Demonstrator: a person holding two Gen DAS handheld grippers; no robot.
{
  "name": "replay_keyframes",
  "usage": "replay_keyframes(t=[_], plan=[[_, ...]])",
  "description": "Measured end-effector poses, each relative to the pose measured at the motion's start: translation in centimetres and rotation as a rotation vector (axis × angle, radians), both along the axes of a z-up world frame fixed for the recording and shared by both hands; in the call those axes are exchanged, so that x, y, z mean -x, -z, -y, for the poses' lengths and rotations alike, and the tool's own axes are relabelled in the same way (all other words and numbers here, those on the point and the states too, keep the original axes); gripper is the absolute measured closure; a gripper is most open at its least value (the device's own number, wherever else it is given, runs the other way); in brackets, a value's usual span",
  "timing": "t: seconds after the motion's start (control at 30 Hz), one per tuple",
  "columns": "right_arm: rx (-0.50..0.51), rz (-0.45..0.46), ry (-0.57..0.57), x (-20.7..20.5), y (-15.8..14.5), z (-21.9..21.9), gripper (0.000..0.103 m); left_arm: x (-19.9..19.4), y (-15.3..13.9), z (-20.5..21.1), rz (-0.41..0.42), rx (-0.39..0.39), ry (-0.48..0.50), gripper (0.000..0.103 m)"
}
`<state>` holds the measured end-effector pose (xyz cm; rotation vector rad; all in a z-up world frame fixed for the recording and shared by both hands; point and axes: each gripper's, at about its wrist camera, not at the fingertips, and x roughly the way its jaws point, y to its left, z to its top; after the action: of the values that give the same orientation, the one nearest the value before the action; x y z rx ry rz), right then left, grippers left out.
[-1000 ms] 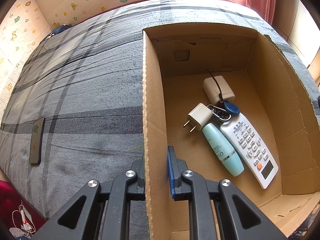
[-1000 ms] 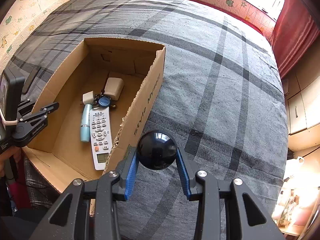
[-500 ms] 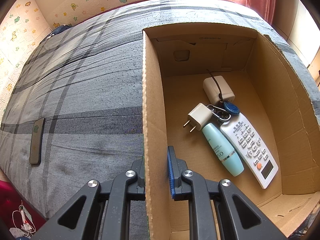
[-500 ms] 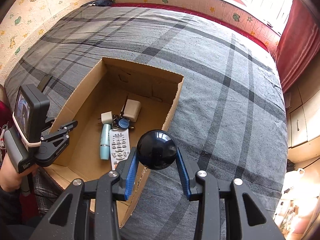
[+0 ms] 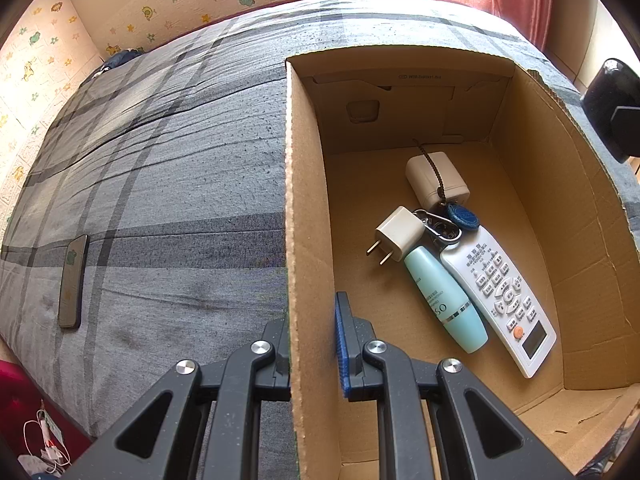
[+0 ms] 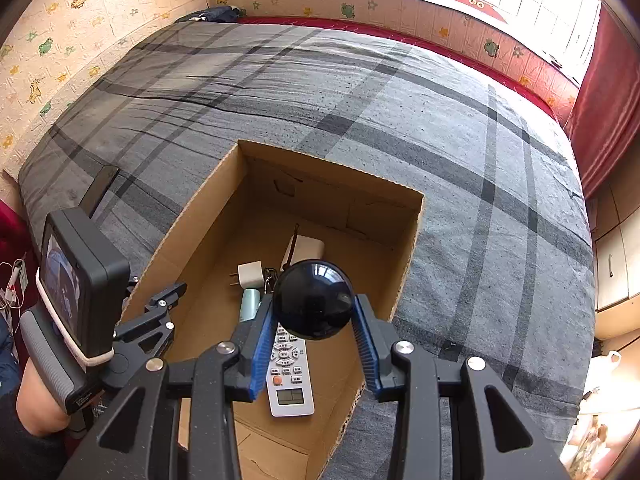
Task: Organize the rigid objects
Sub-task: 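Lift and carry the black ball with the right tool over the box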
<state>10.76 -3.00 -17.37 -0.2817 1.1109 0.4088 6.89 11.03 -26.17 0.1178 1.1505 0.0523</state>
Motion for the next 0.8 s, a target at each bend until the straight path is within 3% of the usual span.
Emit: replay_keyframes(t=[0.8], plan=[[0.025, -0.092, 0.068, -3.3, 8.2, -3.8, 0.062, 0.1, 0.1, 0.0, 0.005, 0.002, -0.001, 0.087]])
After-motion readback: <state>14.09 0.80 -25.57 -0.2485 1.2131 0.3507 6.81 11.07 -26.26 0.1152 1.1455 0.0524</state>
